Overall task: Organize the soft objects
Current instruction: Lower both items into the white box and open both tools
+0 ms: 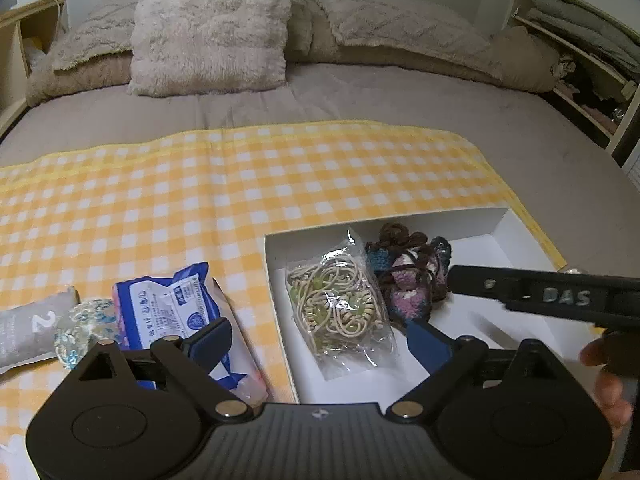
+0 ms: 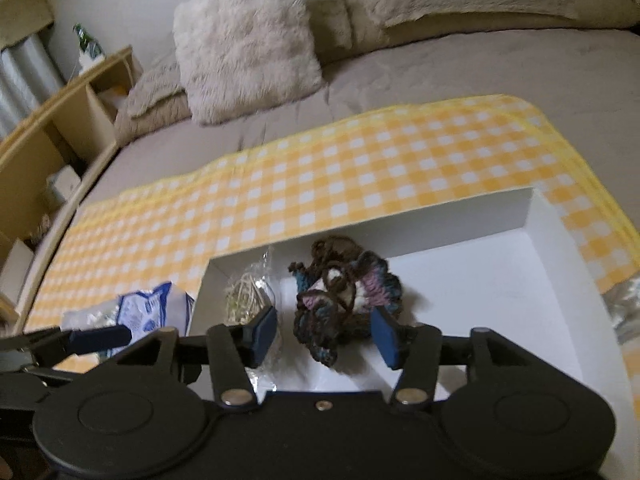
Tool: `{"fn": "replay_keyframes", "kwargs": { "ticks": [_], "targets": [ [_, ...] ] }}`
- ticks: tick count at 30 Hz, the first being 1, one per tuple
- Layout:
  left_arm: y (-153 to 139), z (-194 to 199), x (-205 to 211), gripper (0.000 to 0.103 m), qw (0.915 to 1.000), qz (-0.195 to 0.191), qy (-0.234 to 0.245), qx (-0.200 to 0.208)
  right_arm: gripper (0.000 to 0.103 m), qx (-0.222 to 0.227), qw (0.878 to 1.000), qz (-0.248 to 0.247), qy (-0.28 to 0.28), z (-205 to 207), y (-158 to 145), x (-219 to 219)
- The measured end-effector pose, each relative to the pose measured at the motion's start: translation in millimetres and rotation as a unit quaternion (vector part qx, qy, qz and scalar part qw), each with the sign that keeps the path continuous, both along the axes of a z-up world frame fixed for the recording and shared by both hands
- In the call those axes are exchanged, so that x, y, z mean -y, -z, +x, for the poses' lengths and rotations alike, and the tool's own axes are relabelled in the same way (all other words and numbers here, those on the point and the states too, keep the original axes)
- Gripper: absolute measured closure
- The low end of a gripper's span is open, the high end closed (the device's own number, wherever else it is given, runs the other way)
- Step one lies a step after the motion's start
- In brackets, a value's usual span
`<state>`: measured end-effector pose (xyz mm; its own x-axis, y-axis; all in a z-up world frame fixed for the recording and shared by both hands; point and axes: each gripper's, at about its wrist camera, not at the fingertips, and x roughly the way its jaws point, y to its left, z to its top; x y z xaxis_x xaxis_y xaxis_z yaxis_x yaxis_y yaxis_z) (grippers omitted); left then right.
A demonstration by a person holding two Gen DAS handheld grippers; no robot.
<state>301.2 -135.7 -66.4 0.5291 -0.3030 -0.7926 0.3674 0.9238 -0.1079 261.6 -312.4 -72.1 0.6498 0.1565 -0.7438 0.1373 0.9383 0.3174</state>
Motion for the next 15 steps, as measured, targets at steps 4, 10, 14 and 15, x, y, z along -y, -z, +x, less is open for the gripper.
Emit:
{"fn": "replay_keyframes", "kwargs": {
  "ticks": [4,10,14,15],
  "targets": [
    [-10,-10,-2,0.006,0.9999,-0.004,-0.002,0.01,0.04,0.02,1.0,-0.017,0.0,-17,-18,5],
    [-28,-26,-7,0.003,0.9994,-0.015,-0.008,0.029,0.03,0.054,0.997,-0.056,-0.009,-46,-45,5],
    [-38,-36,-12,0.001,0.9988,-0.023,-0.013,0.041,0.026,0.072,0.995,-0.072,-0.011,-67,-62,7],
    [-41,-40,-13,0.001,0.9987,-0.024,-0.014,0.044,0.026,0.076,0.994,-0.078,-0.009,-71,-65,7]
  ]
}}
